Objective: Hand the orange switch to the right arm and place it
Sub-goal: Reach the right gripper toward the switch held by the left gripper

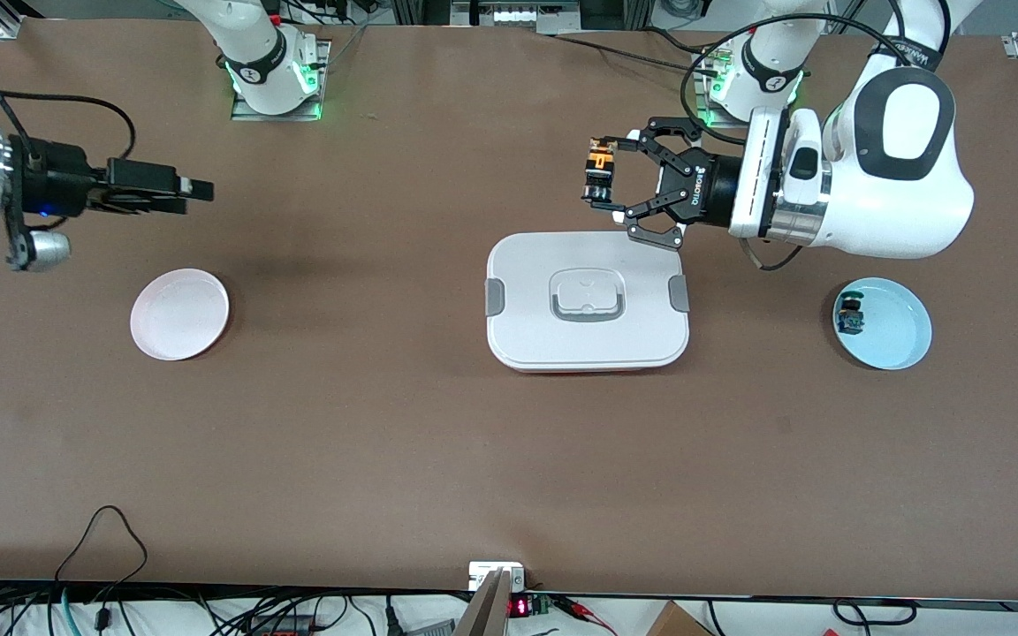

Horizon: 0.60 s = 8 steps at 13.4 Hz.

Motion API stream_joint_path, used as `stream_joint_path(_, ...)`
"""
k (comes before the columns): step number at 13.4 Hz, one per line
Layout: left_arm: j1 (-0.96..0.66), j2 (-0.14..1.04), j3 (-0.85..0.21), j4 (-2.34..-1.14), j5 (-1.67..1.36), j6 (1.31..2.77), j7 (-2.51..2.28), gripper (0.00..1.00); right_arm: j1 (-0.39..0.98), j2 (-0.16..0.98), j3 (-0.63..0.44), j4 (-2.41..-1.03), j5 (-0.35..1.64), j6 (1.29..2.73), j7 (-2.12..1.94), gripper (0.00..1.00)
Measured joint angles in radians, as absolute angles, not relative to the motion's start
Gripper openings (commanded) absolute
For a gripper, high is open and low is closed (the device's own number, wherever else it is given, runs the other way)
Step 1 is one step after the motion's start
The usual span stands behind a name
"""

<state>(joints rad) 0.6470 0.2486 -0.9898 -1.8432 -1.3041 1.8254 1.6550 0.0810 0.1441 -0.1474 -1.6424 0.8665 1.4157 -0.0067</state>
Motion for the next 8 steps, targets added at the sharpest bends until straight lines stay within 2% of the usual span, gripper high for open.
stream_joint_path(3, 0.677, 0.247, -0.989, -1.869, -1.337, 1.825, 1.727, 0.00, 0.081, 0.210, -0.145, -1.642, 1.065, 1.361, -0.015, 1.00)
stream_joint_path(8, 0.681, 0.247, -0.990, -1.878, -1.355, 1.825, 1.755, 0.00, 0.110, 0.261, -0.138, -1.642, 1.265, 1.343, -0.045, 1.00)
